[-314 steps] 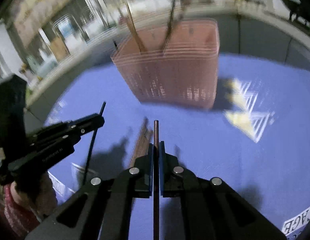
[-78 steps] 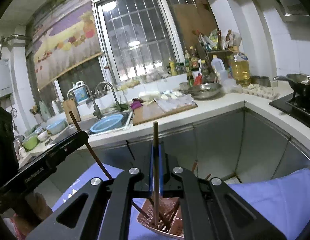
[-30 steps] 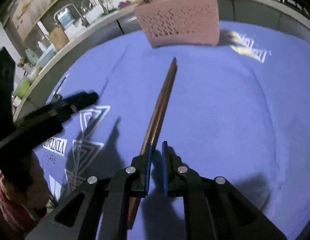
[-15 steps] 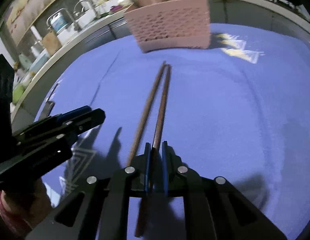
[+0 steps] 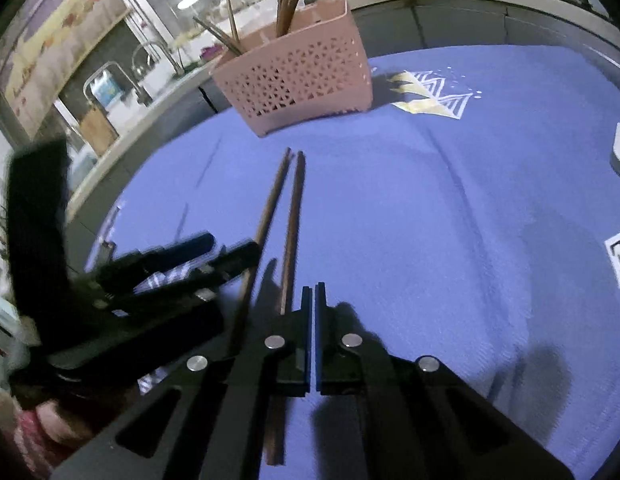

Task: Organize utensils
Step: 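Return both grippers to the last chopsticks and close each on one, then carry the left gripper's chopstick into the basket while the right gripper carries its own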

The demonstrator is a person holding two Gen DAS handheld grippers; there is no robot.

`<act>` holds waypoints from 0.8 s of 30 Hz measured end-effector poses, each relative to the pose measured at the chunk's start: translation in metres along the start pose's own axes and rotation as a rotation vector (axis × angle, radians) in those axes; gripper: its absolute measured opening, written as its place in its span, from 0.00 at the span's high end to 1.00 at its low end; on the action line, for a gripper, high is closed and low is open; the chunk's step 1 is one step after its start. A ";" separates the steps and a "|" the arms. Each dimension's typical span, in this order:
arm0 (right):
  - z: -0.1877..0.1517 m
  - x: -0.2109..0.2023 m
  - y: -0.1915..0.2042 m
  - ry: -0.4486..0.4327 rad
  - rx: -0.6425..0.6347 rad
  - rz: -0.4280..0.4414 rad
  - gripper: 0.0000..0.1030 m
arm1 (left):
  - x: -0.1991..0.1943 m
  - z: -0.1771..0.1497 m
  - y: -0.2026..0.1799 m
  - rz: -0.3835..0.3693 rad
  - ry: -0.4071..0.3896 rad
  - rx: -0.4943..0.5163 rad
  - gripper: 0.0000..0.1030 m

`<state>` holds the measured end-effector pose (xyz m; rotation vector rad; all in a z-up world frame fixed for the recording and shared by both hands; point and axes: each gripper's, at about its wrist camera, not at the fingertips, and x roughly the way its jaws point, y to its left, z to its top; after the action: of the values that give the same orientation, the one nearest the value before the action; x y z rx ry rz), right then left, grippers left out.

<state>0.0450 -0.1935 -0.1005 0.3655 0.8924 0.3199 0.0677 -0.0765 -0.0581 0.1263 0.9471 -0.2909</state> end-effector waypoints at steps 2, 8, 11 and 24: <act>0.001 0.002 -0.001 -0.007 0.005 0.007 0.97 | 0.001 -0.001 -0.001 0.019 -0.012 0.018 0.52; 0.007 0.004 -0.007 -0.003 0.027 0.020 0.92 | 0.002 -0.006 -0.002 0.035 -0.042 0.059 0.53; 0.007 0.003 -0.006 0.003 0.026 0.019 0.89 | -0.002 -0.009 0.005 0.035 -0.057 0.061 0.76; 0.050 0.043 0.020 0.077 -0.087 0.003 0.79 | -0.008 -0.009 0.051 0.010 -0.037 -0.021 0.83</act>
<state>0.1080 -0.1661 -0.0928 0.2752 0.9506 0.3761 0.0717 -0.0245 -0.0579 0.1065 0.9122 -0.2729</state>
